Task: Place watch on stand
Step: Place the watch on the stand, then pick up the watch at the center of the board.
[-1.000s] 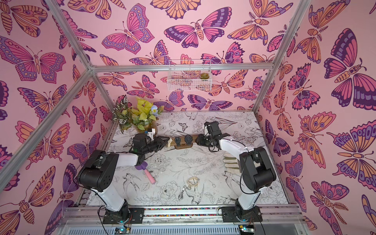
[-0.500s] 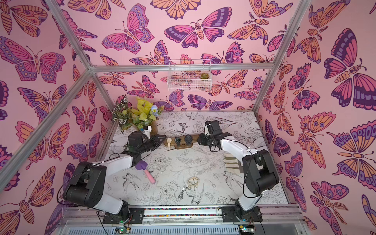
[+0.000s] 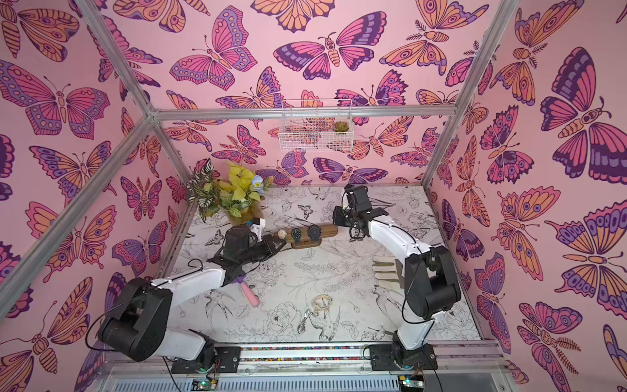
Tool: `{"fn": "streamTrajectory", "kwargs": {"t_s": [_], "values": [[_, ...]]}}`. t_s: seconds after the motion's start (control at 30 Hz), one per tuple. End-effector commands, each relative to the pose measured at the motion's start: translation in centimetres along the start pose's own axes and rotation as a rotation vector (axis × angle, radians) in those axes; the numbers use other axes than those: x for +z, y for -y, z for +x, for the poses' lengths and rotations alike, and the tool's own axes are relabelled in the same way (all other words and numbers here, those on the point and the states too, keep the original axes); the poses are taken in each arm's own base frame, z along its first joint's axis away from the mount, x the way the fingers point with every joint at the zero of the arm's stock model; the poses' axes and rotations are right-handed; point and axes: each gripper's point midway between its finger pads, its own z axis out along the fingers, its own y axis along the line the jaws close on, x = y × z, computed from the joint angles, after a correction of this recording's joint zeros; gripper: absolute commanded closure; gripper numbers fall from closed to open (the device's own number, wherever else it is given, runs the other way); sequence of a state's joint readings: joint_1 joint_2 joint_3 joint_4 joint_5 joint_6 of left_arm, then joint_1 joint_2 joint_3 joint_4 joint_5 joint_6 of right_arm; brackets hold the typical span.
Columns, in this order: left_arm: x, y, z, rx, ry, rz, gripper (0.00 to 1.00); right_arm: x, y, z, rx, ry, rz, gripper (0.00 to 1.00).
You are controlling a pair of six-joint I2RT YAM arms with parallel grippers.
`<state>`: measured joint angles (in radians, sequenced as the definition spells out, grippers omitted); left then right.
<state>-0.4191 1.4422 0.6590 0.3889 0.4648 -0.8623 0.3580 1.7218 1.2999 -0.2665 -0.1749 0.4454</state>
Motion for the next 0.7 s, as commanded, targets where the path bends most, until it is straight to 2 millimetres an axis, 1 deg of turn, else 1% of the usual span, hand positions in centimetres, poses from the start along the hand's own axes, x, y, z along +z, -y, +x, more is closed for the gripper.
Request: {"fn": "streamTrajectory", "kwargs": {"t_s": [0.0, 0.07, 0.17, 0.2, 0.27, 0.37, 0.4, 0.47, 0.53, 0.6, 0.67], "values": [[-0.4, -0.2, 1.9, 0.063, -0.04, -0.053, 0.95, -0.5, 0.9, 2.0, -0.011, -0.04, 0.051, 0.92], [-0.5, 0.1, 2.7, 0.088, -0.058, -0.063, 0.96, -1.1, 0.9, 3.5, -0.036, -0.059, 0.076, 0.92], [-0.8, 0.1, 3.3, 0.108, -0.068, -0.08, 0.98, -2.3, 0.4, 6.4, -0.107, -0.094, 0.11, 0.92], [-1.0, 0.2, 3.4, 0.112, -0.068, -0.081, 0.99, -3.1, -0.1, 7.3, -0.137, -0.099, 0.116, 0.91], [-1.3, 0.5, 3.5, 0.125, -0.067, -0.075, 0.99, -3.7, -0.8, 9.9, -0.188, -0.14, 0.115, 0.9], [-2.1, 0.4, 3.8, 0.143, -0.065, -0.101, 0.99, -4.8, -1.8, 13.9, -0.245, -0.204, 0.086, 0.87], [-2.8, 0.8, 3.5, 0.156, -0.046, -0.103, 0.97, -5.2, -2.2, 15.1, -0.273, -0.216, 0.079, 0.86], [-3.8, 0.6, 3.2, 0.171, -0.019, -0.133, 0.93, -6.0, -3.2, 17.3, -0.339, -0.237, 0.06, 0.83], [-4.8, 0.4, 2.8, 0.184, 0.01, -0.172, 0.85, -6.7, -4.1, 19.3, -0.401, -0.262, 0.038, 0.79], [-5.9, 0.2, 2.2, 0.193, 0.047, -0.215, 0.79, -7.1, -4.9, 21.5, -0.447, -0.297, 0.005, 0.74], [-6.7, 0.1, 1.8, 0.197, 0.076, -0.24, 0.74, -7.2, -5.3, 23.2, -0.475, -0.331, -0.013, 0.7]]}}
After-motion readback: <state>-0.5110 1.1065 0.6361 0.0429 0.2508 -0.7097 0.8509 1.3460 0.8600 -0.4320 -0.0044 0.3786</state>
